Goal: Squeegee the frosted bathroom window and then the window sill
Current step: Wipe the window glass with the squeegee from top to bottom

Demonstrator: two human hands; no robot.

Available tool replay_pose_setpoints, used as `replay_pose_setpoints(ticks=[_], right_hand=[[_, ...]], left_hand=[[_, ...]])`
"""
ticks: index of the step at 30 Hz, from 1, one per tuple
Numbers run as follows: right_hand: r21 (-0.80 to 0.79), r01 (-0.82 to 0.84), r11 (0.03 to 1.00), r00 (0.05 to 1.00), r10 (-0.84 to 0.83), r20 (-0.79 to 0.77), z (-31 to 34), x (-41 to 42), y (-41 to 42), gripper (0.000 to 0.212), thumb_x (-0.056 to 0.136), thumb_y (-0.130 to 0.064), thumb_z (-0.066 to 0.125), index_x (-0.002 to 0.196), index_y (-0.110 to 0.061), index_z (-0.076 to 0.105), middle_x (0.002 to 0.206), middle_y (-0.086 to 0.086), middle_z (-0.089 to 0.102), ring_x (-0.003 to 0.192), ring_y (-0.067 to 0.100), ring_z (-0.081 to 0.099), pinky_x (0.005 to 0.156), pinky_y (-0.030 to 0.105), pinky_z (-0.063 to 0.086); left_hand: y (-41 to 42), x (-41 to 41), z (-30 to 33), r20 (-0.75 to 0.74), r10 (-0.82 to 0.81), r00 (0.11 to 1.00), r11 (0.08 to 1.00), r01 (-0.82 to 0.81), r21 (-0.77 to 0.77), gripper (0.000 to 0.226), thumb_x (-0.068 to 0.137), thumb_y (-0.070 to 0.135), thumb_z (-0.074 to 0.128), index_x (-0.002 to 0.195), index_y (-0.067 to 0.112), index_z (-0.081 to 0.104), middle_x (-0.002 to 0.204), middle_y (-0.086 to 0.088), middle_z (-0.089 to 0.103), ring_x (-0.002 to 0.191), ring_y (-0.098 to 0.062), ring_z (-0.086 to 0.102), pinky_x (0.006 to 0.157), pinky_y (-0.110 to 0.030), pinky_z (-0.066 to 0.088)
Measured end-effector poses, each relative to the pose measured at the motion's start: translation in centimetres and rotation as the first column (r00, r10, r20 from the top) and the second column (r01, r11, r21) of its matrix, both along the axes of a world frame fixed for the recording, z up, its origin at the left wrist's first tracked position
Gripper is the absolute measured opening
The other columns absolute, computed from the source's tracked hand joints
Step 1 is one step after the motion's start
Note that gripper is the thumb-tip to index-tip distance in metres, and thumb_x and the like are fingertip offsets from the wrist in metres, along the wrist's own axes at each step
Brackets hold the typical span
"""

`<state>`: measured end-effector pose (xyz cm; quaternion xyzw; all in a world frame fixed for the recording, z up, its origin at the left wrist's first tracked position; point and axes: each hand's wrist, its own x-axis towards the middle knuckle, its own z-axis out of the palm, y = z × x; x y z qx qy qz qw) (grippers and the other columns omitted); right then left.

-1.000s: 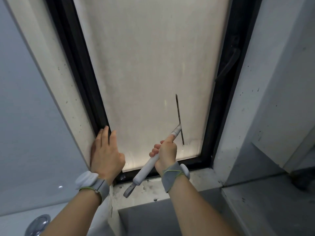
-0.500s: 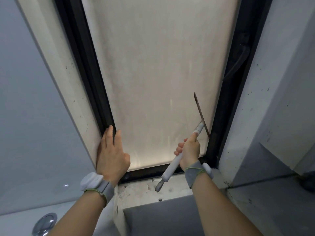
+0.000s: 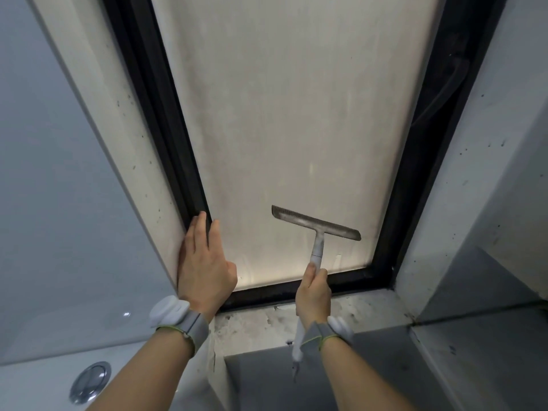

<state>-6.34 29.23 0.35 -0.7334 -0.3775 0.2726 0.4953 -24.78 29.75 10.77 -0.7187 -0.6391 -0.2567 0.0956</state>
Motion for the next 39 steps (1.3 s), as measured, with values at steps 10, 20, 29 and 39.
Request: replay_pose_setpoints(ticks=[10, 20, 29, 39], right_hand=[[-0.108, -0.075, 0.991, 0.954, 0.103, 0.281, -1.8, 3.6, -2.4, 0.038, 0.102, -0.051, 0.029, 0.088, -0.017, 0.04, 0.065, 0.002, 0.056, 0.055, 0.023, 0.053, 0.047, 0.032, 0.035], [0.073, -0.235, 0.969, 0.914, 0.194, 0.357, 3.0, 5.3, 0.1, 0.034, 0.102, -0.049, 0.033, 0.092, -0.018, 0.042, 0.066, 0.004, 0.06, 0.055, 0.023, 0.06, 0.047, 0.033, 0.042], [-0.031, -0.241, 0.97, 0.91, 0.237, 0.341, -1.9, 5.7, 0.5, 0.035, 0.102, -0.051, 0.03, 0.09, -0.02, 0.039, 0.065, 0.0, 0.055, 0.053, 0.017, 0.053, 0.042, 0.028, 0.03], [-0.131, -0.223, 0.966, 0.914, 0.254, 0.317, -7.3, 6.1, -0.9, 0.035, 0.1, -0.054, 0.029, 0.082, -0.025, 0.034, 0.061, 0.001, 0.055, 0.048, 0.018, 0.052, 0.041, 0.027, 0.029]], left_hand=[[-0.4, 0.0, 0.2, 0.014, -0.003, 1.0, 1.0, 0.003, -0.016, 0.078, 0.074, 0.003, 0.059, 0.148, -0.001, 0.034, 0.16, -0.02, 0.022, 0.15, -0.036, 0.017, 0.123, -0.042, 0.021], [-0.4, 0.0, -0.5, 0.02, 0.027, 0.999, 1.0, -0.027, -0.009, 0.078, 0.073, 0.001, 0.057, 0.147, 0.0, 0.034, 0.16, -0.019, 0.023, 0.149, -0.036, 0.017, 0.121, -0.044, 0.025], [-0.7, 0.3, -1.0, 0.013, 0.089, 0.996, 0.996, -0.089, 0.031, 0.076, 0.073, 0.004, 0.057, 0.146, -0.001, 0.036, 0.159, -0.021, 0.024, 0.15, -0.037, 0.017, 0.122, -0.045, 0.023], [-1.8, 0.9, -4.9, 0.075, 0.15, 0.986, 0.975, -0.135, -0.176, 0.081, 0.079, 0.011, 0.057, 0.154, 0.008, 0.024, 0.166, -0.011, 0.001, 0.152, -0.033, 0.014, 0.118, -0.045, 0.032]])
